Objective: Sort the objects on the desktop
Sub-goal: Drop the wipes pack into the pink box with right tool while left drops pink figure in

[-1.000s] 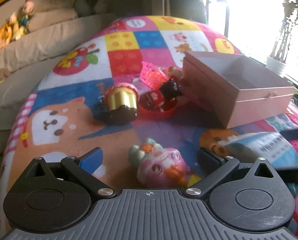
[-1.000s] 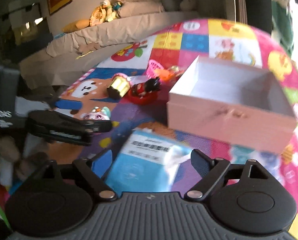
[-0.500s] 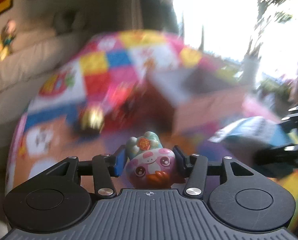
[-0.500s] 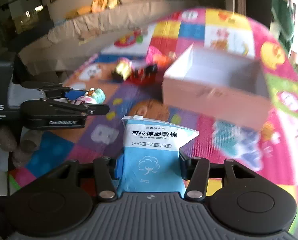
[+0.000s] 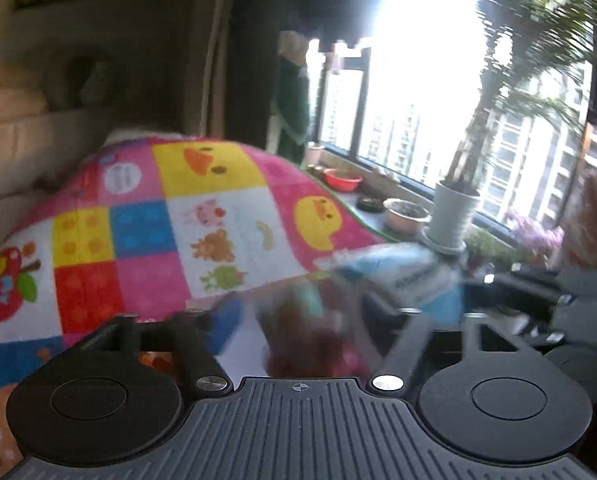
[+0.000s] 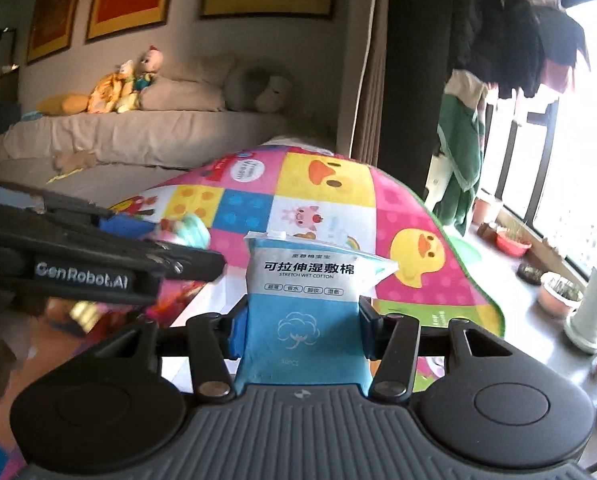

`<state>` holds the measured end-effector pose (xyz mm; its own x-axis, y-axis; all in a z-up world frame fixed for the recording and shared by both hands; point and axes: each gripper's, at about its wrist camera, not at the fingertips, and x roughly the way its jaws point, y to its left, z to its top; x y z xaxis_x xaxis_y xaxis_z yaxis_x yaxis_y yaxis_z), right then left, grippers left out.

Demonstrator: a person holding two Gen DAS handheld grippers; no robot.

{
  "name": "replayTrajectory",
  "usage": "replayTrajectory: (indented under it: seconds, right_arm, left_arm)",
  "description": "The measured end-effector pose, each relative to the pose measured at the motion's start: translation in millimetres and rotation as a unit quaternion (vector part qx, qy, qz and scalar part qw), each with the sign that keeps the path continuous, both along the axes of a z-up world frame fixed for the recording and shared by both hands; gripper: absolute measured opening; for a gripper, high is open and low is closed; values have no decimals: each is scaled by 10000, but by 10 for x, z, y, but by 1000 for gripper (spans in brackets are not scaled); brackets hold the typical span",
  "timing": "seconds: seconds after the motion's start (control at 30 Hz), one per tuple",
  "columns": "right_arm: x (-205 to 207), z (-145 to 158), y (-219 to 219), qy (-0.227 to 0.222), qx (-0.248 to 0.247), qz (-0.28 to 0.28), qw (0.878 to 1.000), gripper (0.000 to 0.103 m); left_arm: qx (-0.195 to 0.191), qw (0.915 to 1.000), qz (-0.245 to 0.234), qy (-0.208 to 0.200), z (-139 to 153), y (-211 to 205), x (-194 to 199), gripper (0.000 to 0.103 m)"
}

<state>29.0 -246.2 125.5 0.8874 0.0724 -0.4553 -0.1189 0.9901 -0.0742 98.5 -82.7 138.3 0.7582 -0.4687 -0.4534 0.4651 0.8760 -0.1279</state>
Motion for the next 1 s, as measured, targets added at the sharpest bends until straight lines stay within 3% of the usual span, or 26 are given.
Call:
replayTrajectory:
  seconds: [0.13, 0.3, 0.47, 0.5, 0.53, 0.6, 0.73, 0.87, 1.0]
  right_arm:
    - [212, -160, -106, 386, 252, -90, 9989, 58]
    - [366, -140, -92, 592, 398, -12, 9975, 59]
    - [931, 8, 192, 1267, 1163, 137, 9850, 73]
    - [1098, 30, 278, 1416, 1259, 133, 9818, 68]
    - [1273, 36, 378, 1546, 1260, 165, 9798, 47]
    - [1701, -11, 588, 1873, 1200, 178, 9748, 36]
    - [2482, -319, 865, 2444, 1051, -309, 9635, 36]
    - [3094, -715, 1030, 2872, 992, -607, 9508, 36]
    - [3296, -939, 1307, 3069, 718, -463, 9479, 36]
  left_arm:
    - [-169, 9993, 334, 36, -152, 375, -35, 95]
    - [476, 9921, 1125, -276, -683, 873, -333, 96]
    - [679, 9870, 1457, 80, -1123, 1240, -447, 96]
    - [702, 9868, 1457, 100, -1148, 1315, -458, 97]
    - [720, 9866, 1462, 106, -1161, 1377, -458, 97]
    - [667, 9866, 1484, 127, -1163, 1507, -450, 100]
    - [445, 9846, 1608, 529, -1121, 1762, -315, 100]
    - [352, 9821, 1804, 406, -1012, 1983, -266, 101]
    - [258, 9788, 1959, 545, -1038, 2131, -254, 101]
